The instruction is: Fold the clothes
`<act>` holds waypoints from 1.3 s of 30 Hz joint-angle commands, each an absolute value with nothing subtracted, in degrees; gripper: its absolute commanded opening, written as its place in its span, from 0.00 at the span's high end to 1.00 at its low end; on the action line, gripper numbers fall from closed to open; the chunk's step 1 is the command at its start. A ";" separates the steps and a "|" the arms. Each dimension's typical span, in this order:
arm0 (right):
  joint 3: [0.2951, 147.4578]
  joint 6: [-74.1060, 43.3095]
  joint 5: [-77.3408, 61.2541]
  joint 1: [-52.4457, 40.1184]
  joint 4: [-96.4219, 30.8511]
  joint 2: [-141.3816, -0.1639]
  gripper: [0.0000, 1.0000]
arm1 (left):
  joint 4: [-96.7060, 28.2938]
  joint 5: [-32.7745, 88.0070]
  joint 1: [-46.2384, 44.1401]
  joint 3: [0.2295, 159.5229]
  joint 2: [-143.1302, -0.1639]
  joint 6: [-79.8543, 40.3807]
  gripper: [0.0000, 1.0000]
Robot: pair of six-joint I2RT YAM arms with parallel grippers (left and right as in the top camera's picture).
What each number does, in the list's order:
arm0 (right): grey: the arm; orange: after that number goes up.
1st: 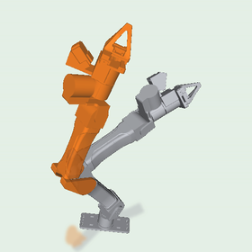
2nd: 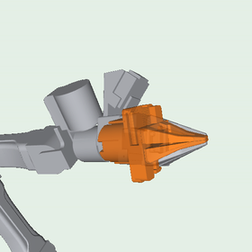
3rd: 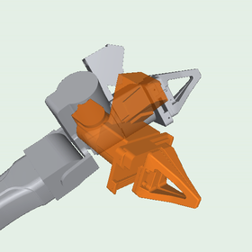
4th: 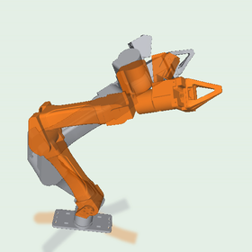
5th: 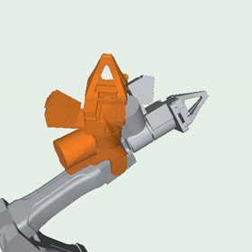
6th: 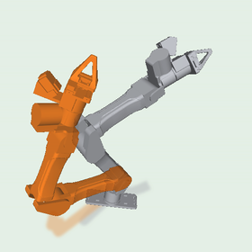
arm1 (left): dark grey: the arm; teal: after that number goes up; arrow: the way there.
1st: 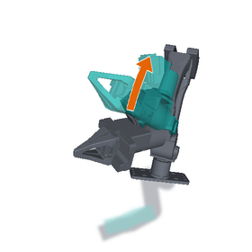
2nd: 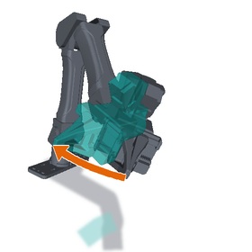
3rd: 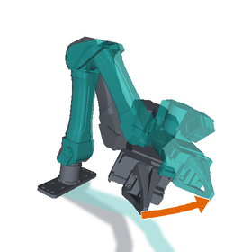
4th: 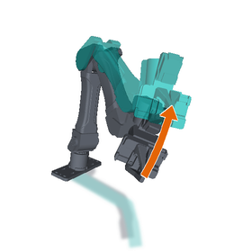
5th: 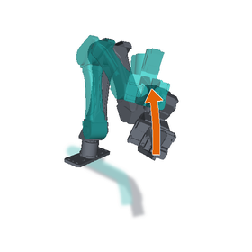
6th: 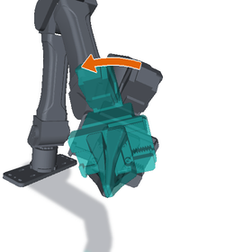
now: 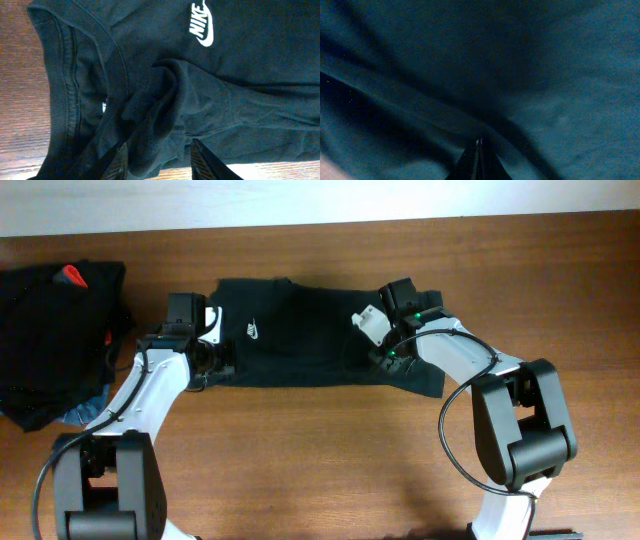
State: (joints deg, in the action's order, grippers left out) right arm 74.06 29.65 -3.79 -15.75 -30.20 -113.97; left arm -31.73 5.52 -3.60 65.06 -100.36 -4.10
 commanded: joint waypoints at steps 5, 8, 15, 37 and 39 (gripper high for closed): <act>74.91 19.09 1.15 -13.98 -23.73 -114.50 0.96 | -30.92 5.15 -3.60 65.47 -100.47 -3.66 0.60; 74.96 18.96 0.62 -13.89 -25.52 -114.24 0.96 | -28.64 5.13 -3.60 65.49 -100.42 -4.32 0.60; 80.55 24.47 -13.17 -19.09 -34.98 -109.03 0.96 | -25.80 5.13 -3.60 69.78 -100.38 -4.51 0.60; 80.53 31.33 -12.88 -31.16 -34.46 -118.39 0.96 | -36.32 5.15 -3.60 69.91 -100.38 -4.51 0.60; 80.53 31.31 -12.86 -31.16 -33.58 -119.13 0.96 | -36.29 5.13 -3.60 69.91 -100.38 -4.51 0.60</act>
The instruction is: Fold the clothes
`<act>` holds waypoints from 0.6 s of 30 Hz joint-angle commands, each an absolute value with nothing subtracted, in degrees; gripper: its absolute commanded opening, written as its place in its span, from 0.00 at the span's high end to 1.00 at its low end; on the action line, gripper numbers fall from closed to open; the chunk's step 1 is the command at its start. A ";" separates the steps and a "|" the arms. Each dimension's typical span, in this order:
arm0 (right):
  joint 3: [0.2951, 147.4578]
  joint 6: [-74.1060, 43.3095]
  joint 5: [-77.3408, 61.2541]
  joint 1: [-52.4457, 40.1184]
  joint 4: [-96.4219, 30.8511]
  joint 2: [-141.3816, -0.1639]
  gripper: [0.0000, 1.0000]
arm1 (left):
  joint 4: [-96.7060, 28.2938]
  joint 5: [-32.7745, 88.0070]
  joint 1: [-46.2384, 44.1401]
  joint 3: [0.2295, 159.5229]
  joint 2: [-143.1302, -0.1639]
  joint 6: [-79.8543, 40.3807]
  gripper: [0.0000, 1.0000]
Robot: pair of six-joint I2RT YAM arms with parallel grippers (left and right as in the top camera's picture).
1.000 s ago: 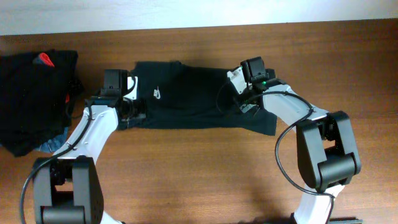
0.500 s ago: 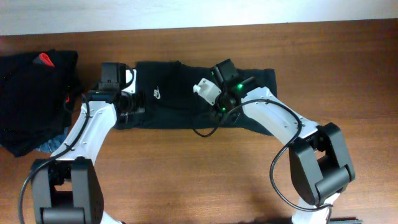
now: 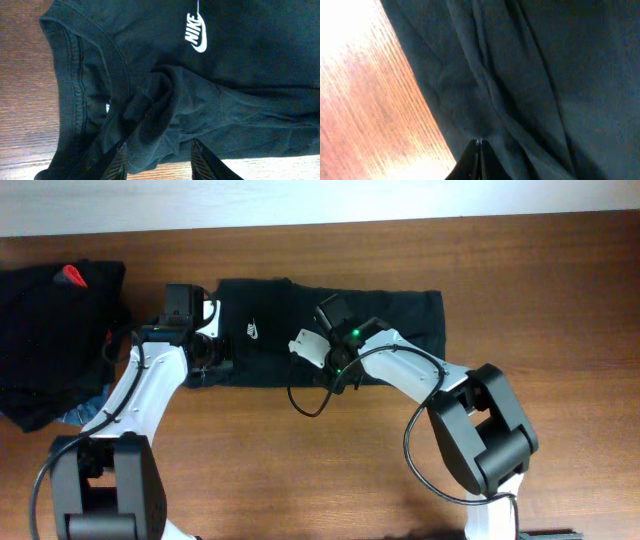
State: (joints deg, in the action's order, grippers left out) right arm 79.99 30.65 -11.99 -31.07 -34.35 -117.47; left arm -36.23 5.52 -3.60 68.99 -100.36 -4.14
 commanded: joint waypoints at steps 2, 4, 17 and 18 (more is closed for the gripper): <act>80.53 31.31 -12.88 -31.16 -32.05 -119.42 0.96 | -36.29 5.13 -3.60 69.91 -100.38 -4.51 0.60; 80.53 31.31 -12.88 -31.11 -30.35 -119.42 0.96 | -36.29 5.13 -3.60 69.91 -100.38 -4.51 0.59; 80.53 31.31 -12.86 -31.11 -26.83 -120.49 0.96 | -36.34 5.13 -3.60 69.91 -100.38 -4.51 0.59; 80.53 31.31 -12.86 -31.11 -26.83 -121.08 0.96 | -36.36 5.13 -3.60 69.91 -100.38 -4.51 0.59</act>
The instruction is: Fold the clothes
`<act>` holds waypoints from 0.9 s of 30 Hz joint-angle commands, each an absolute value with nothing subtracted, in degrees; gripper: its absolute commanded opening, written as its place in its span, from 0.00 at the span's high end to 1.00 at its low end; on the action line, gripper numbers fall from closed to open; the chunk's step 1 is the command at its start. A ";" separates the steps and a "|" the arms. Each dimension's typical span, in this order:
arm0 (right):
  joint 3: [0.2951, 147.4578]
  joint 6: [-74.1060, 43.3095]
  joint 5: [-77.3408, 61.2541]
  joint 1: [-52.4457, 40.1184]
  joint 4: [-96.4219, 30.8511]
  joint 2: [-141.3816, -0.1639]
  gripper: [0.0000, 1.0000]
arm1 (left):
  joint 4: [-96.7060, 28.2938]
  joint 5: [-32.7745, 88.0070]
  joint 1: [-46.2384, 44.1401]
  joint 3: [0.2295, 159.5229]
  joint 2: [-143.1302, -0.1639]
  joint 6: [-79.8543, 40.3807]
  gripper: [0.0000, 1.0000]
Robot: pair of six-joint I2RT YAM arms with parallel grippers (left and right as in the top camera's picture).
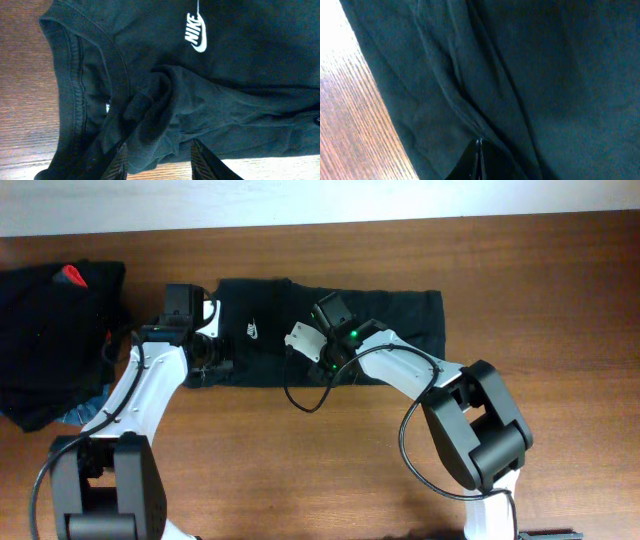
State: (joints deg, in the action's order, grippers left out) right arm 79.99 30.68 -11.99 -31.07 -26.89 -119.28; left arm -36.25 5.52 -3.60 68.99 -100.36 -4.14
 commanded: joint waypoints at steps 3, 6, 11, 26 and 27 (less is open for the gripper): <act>80.53 31.31 -12.86 -31.11 -26.74 -121.99 0.96 | -36.36 5.13 -3.60 69.91 -100.38 -4.51 0.60; 80.53 31.27 -8.47 -31.11 -25.28 -122.26 0.96 | -36.34 5.13 -3.60 69.91 -100.38 -4.51 0.59; 82.76 25.12 5.08 -30.76 -19.25 -122.19 0.96 | -36.34 5.13 -3.60 69.91 -100.38 -4.51 0.60; 86.30 16.78 7.20 -28.25 -34.83 -121.54 0.96 | -37.74 5.10 -3.60 69.91 -100.38 -4.49 0.59; 86.35 15.29 7.16 -27.99 -36.47 -121.14 0.96 | -38.28 5.10 -3.60 69.89 -100.38 -4.49 0.59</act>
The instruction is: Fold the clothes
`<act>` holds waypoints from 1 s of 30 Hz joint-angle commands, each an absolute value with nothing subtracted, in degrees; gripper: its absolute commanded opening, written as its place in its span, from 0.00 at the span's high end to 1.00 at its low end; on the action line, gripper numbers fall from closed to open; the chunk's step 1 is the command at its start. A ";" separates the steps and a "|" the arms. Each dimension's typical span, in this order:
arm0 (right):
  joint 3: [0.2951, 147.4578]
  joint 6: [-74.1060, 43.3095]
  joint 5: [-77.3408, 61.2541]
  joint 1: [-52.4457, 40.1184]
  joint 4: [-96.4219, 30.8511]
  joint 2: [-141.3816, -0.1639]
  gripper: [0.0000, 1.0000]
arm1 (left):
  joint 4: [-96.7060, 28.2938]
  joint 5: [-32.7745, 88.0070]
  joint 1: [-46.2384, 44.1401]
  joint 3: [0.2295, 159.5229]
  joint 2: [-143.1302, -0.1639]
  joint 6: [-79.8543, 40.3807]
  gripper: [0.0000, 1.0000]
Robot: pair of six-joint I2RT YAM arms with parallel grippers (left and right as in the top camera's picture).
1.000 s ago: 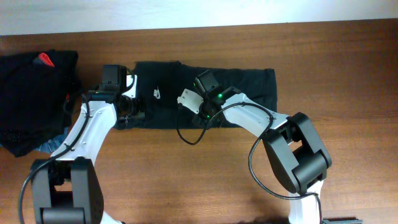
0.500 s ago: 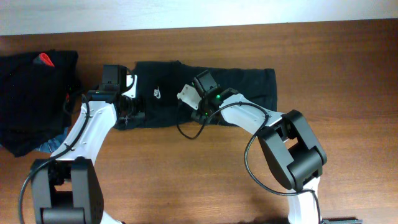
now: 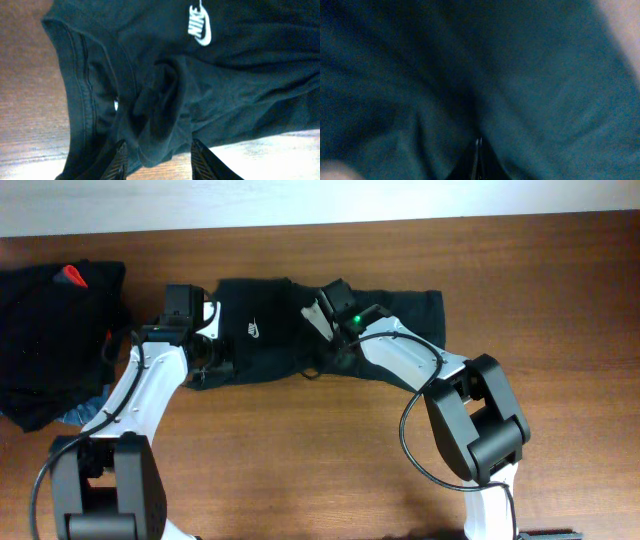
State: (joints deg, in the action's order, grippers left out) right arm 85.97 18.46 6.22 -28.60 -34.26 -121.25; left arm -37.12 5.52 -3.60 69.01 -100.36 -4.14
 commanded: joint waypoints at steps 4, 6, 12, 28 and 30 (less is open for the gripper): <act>86.39 6.02 7.09 -24.93 -44.25 -117.25 0.96 | -39.59 5.39 -3.66 69.54 -100.38 -4.49 0.60; 86.39 2.09 6.52 -23.05 -46.94 -116.25 0.96 | -39.57 6.68 -3.66 69.41 -100.40 -4.47 0.66; 85.54 -5.26 -0.78 -15.29 -54.11 -116.25 0.96 | -40.86 7.79 -3.66 69.36 -101.82 -4.47 0.82; 79.40 -5.43 -0.73 -10.66 -57.17 -116.62 0.96 | -36.53 10.76 -3.66 69.36 -106.08 -4.47 0.85; 78.37 -5.43 -0.45 -9.98 -57.04 -116.62 0.96 | -35.97 10.74 -3.64 69.36 -106.08 -4.47 0.93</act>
State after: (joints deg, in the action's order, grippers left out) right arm 79.85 -4.75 -0.54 -10.79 -57.19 -117.69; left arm -36.51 9.85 -3.60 69.01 -105.45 -4.49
